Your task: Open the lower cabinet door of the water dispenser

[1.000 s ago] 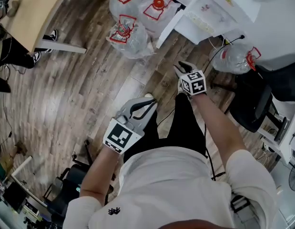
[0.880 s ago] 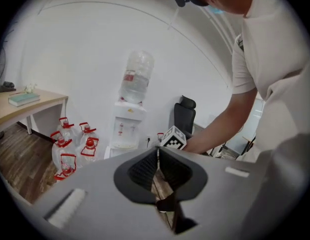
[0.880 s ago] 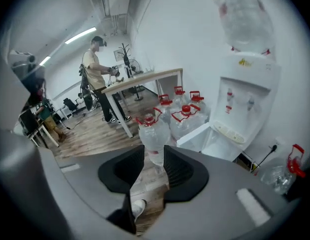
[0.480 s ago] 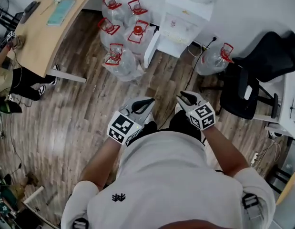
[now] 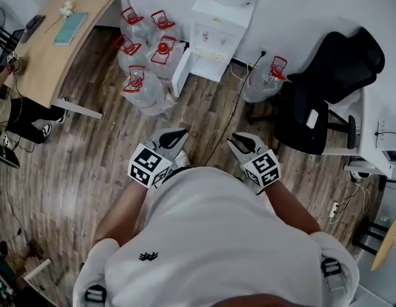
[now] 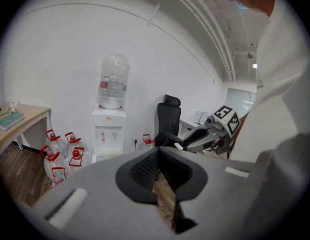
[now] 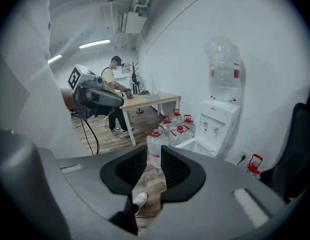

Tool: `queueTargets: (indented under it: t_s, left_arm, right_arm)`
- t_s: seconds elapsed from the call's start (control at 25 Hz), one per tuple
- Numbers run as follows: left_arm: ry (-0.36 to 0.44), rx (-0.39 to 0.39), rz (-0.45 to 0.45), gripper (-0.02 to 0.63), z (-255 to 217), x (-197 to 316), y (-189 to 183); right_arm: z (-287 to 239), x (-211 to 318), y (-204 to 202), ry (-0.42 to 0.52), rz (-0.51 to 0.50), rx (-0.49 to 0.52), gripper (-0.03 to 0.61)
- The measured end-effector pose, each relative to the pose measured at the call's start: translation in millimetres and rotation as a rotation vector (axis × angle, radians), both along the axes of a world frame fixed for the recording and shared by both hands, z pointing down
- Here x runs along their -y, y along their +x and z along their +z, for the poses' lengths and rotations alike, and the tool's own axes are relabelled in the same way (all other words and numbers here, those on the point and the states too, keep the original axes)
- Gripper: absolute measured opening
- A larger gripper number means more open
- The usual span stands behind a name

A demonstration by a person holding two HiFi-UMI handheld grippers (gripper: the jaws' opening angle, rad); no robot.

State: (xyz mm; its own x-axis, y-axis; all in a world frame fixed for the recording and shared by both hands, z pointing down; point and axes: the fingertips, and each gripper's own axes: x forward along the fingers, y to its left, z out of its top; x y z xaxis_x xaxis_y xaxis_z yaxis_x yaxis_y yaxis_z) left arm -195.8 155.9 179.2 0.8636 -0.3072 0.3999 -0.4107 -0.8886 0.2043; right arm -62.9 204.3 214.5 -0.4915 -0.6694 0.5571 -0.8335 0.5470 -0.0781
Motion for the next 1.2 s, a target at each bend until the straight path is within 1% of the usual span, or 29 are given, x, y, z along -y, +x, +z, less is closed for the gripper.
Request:
queueTargets:
  t_s: [0.2, 0.32, 0.48, 0.6, 0.8, 0.92, 1.04, 1.2]
  left_arm:
    - [0.005, 0.003, 0.018, 0.057, -5, -38, 51]
    - [0.033, 0.002, 0.047, 0.057, -11, -67, 82]
    - [0.035, -0.012, 0.037, 0.057, -13, -107, 107]
    - [0.030, -0.001, 0.045, 0.057, -9, -138, 116]
    - [-0.007, 0.020, 0.043, 0.057, 1, -176, 116]
    - [-0.015, 0.023, 0.032, 0.055, 2, -186, 117]
    - [-0.001, 0.018, 0.021, 0.057, -2, -192, 122]
    - [0.021, 0.031, 0.035, 0.057, -6, -199, 131]
  right_arm:
    - [-11, -38, 33, 0.046, 0.021, 0.028, 0.081]
    - [-13, -65, 47, 0.056, 0.018, 0.030, 0.074]
    - [-13, -106, 65, 0.054, 0.002, 0.024, 0.071]
    - [-16, -134, 77, 0.062, 0.004, 0.032, 0.066]
    - [-20, -166, 90, 0.072, 0.020, 0.049, 0.061]
    - [-23, -177, 94, 0.084, 0.021, 0.055, 0.058]
    - [-22, -184, 97, 0.088, 0.017, 0.051, 0.057]
    - [-27, -189, 101, 0.104, 0.015, 0.055, 0.053]
